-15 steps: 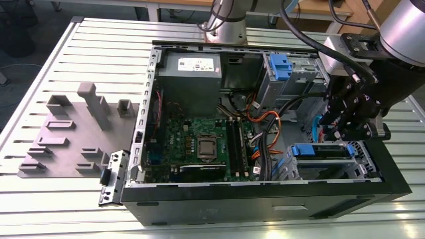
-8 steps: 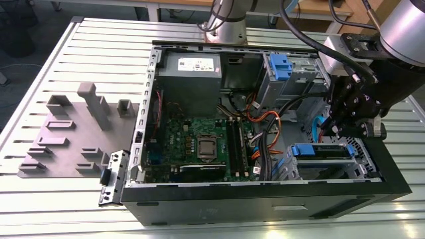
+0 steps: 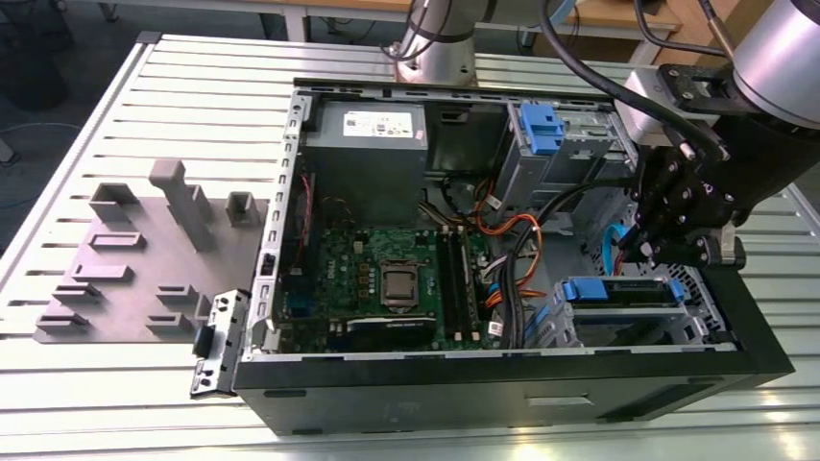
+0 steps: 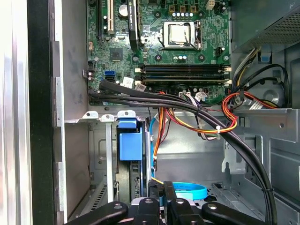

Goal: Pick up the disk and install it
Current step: 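Insert the first disk wire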

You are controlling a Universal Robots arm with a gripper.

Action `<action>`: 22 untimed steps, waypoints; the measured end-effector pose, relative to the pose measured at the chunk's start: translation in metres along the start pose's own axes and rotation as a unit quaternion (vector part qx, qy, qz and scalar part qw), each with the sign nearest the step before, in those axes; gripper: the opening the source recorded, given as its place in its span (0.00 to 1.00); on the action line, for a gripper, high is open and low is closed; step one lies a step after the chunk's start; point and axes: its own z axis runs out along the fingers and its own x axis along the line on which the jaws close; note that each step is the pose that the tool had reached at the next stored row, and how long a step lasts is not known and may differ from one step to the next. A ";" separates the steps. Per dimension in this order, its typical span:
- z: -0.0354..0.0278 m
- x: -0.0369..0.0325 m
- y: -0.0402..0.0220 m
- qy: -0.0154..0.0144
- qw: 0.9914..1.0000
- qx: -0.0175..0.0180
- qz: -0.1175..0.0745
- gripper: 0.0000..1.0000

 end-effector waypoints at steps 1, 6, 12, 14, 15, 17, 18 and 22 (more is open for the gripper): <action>0.0001 0.0001 0.0000 0.000 1.000 0.000 0.000 0.16; 0.0000 0.0013 0.0000 0.000 1.000 0.000 0.000 0.16; 0.0000 0.0015 0.0000 0.000 1.000 0.000 0.000 0.16; 0.0000 0.0015 0.0001 0.000 1.000 0.000 0.000 0.16; 0.0000 0.0015 0.0005 0.000 1.000 0.000 0.000 0.16; 0.0000 0.0016 0.0018 0.000 1.000 0.002 0.000 0.16; -0.0001 0.0019 0.0024 0.000 1.000 0.002 0.000 0.16; 0.0000 0.0059 0.0026 -0.001 1.000 0.003 -0.001 0.16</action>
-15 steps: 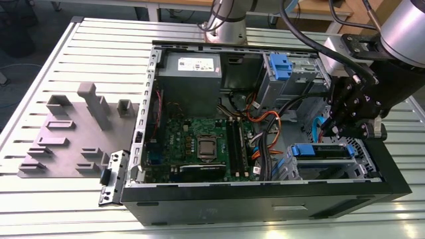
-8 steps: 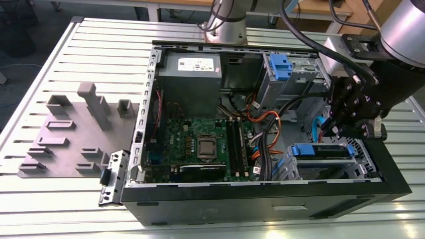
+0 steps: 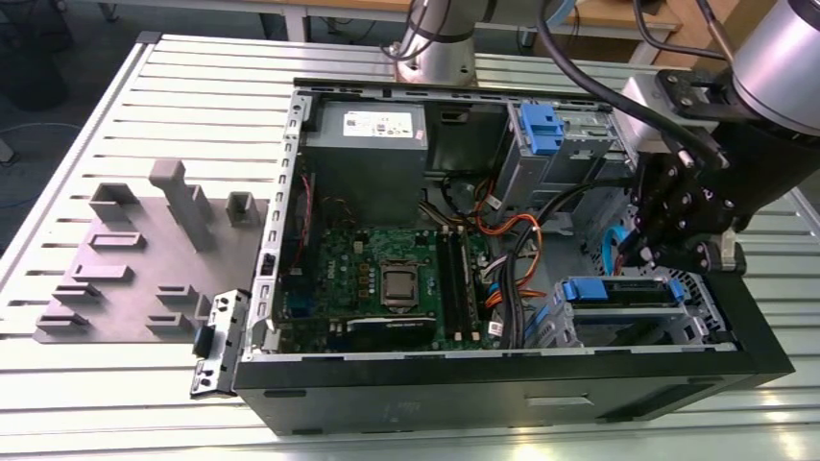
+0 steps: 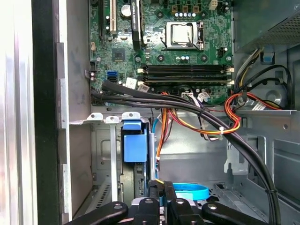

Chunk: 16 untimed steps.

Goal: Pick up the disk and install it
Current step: 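Insert the first disk wire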

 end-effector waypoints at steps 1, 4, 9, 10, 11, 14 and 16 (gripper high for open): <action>0.0001 0.0008 0.0000 0.000 1.000 0.000 0.000 0.16; 0.0005 0.0030 0.0000 0.000 1.000 0.000 0.000 0.16; 0.0015 0.0070 -0.0002 0.000 1.000 0.000 0.000 0.16; 0.0018 0.0077 -0.0003 0.000 1.000 0.000 0.000 0.16; 0.0019 0.0085 -0.0004 0.000 1.000 0.000 0.000 0.16; 0.0028 0.0104 -0.0007 0.000 1.000 0.000 0.000 0.16; 0.0036 0.0112 -0.0008 0.000 1.000 0.000 0.000 0.16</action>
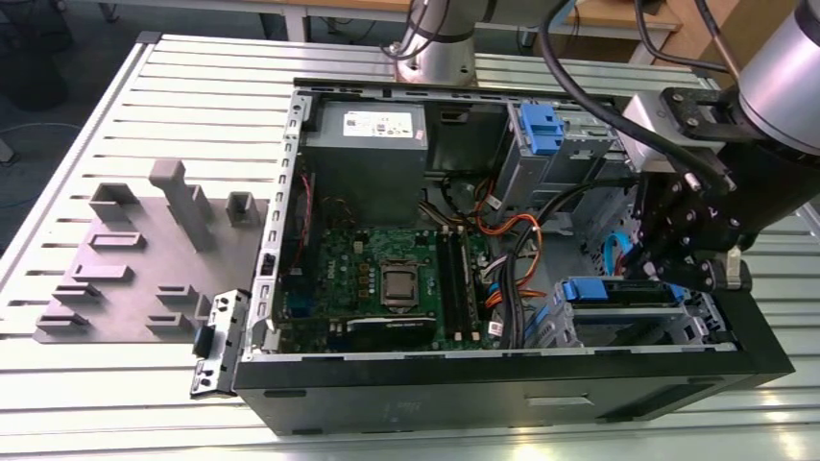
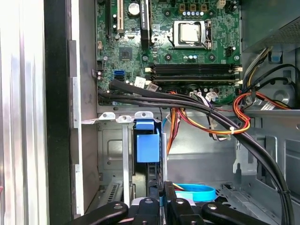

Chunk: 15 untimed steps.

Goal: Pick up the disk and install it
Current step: 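Insert the first disk wire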

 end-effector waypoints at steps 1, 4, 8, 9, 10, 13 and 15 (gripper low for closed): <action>0.0000 0.0000 0.0000 0.000 1.000 0.000 0.000 0.16; 0.0000 0.0001 0.0000 0.000 1.000 0.000 0.000 0.16; 0.0014 0.0001 -0.0015 0.000 1.000 0.000 0.000 0.16; 0.0019 0.0001 -0.0018 0.000 1.000 -0.001 0.000 0.16; 0.0025 0.0001 -0.0019 0.000 1.000 -0.001 0.000 0.16; 0.0032 0.0014 -0.0020 0.000 1.000 -0.001 0.000 0.16; 0.0038 0.0020 -0.0021 0.000 1.000 -0.001 0.000 0.16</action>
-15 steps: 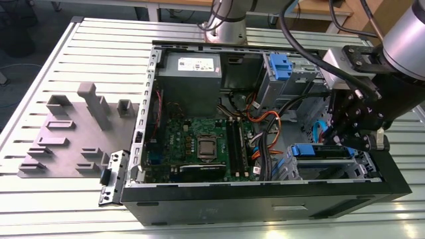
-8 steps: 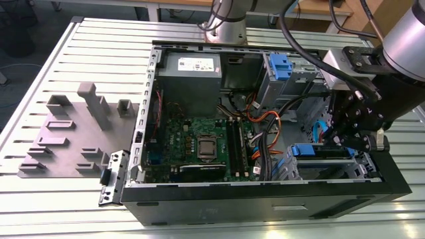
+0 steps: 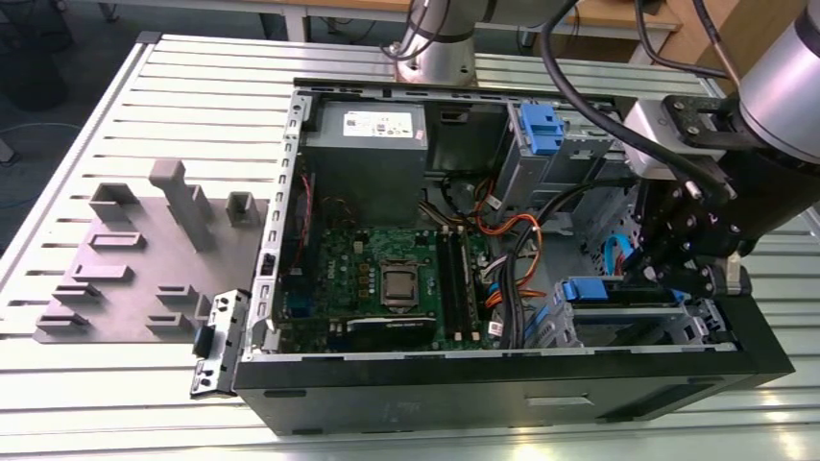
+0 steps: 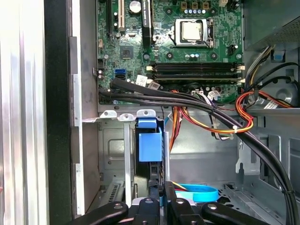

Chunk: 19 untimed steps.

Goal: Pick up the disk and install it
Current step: 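Insert the first disk wire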

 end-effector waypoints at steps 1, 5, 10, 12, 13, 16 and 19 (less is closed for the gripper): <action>0.0007 0.0000 0.0000 0.000 1.000 0.000 0.000 0.16; 0.0015 0.0002 0.0000 0.000 1.000 0.000 0.000 0.16; 0.0030 0.0002 0.0000 0.000 1.000 0.000 0.000 0.16; 0.0030 0.0002 0.0000 0.000 1.000 0.000 0.000 0.16; 0.0031 0.0002 0.0000 0.000 1.000 0.000 0.000 0.16; 0.0040 0.0002 0.0000 0.000 1.000 0.000 0.000 0.16; 0.0040 0.0002 0.0000 0.000 1.000 0.000 0.000 0.16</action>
